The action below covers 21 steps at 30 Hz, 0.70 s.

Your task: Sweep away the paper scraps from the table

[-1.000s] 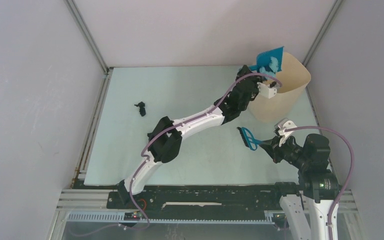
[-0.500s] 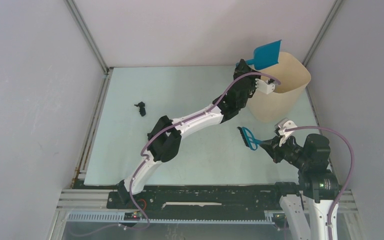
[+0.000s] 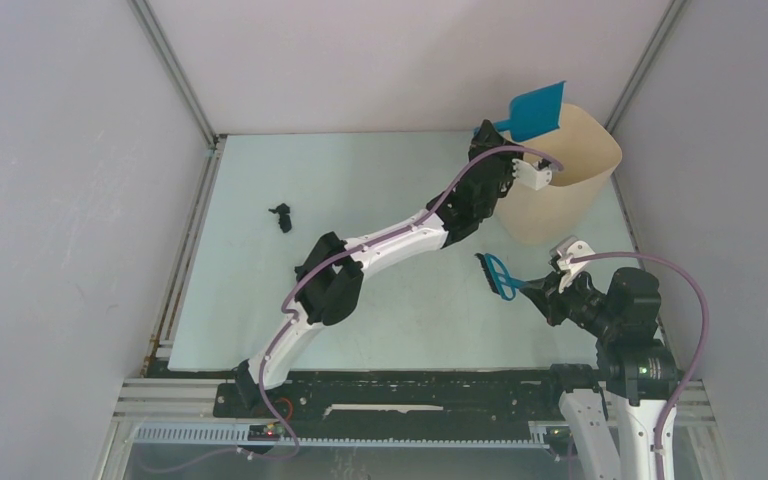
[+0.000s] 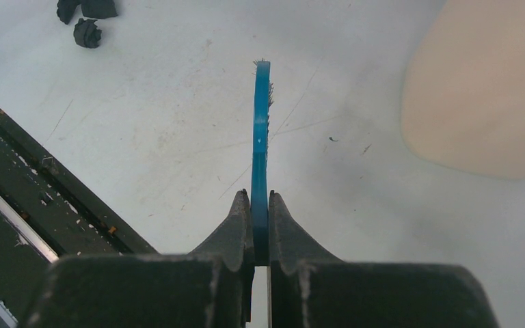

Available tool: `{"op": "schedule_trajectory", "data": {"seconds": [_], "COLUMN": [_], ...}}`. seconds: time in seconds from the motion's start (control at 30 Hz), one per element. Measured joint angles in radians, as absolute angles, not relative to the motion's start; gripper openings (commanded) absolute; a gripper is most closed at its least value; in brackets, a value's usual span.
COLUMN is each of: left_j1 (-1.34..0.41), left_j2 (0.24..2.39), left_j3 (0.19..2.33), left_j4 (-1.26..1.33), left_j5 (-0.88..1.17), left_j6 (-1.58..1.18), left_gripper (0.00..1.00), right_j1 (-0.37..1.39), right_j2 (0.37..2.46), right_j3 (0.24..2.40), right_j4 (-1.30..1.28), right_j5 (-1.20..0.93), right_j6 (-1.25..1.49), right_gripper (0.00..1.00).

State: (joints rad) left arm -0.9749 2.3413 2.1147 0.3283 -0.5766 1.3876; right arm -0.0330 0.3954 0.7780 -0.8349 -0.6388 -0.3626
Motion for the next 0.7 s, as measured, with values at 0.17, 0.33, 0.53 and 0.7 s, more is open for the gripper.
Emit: {"op": "schedule_trajectory", "data": {"seconds": [0.17,0.33,0.53,0.7], "left_j1": [-0.975,-0.974,-0.979,-0.998], "left_j2": [2.337,2.311,2.263,2.121], "left_j3": [2.115,2.123,2.232,2.175], "left_j4": [0.326,0.271,0.107,-0.004], "left_j5": [-0.578,-0.598,-0.676,-0.742], "left_j6": [1.377,1.293,1.108,0.915], "left_gripper": [0.00,0.00,0.00,0.00], "right_j1": [-0.034,-0.044,-0.047,-0.051], "right_j2": [0.395,0.395,0.395,0.395], "right_j3": [0.778,0.778,0.778,0.778], "right_j4": [-0.835,-0.835,-0.836,-0.836], "right_j5": [-0.639,-0.640,-0.641,-0.641], "right_j6": [-0.363,-0.363,-0.363,-0.363], "right_gripper": [0.00,0.00,0.00,0.00]}}
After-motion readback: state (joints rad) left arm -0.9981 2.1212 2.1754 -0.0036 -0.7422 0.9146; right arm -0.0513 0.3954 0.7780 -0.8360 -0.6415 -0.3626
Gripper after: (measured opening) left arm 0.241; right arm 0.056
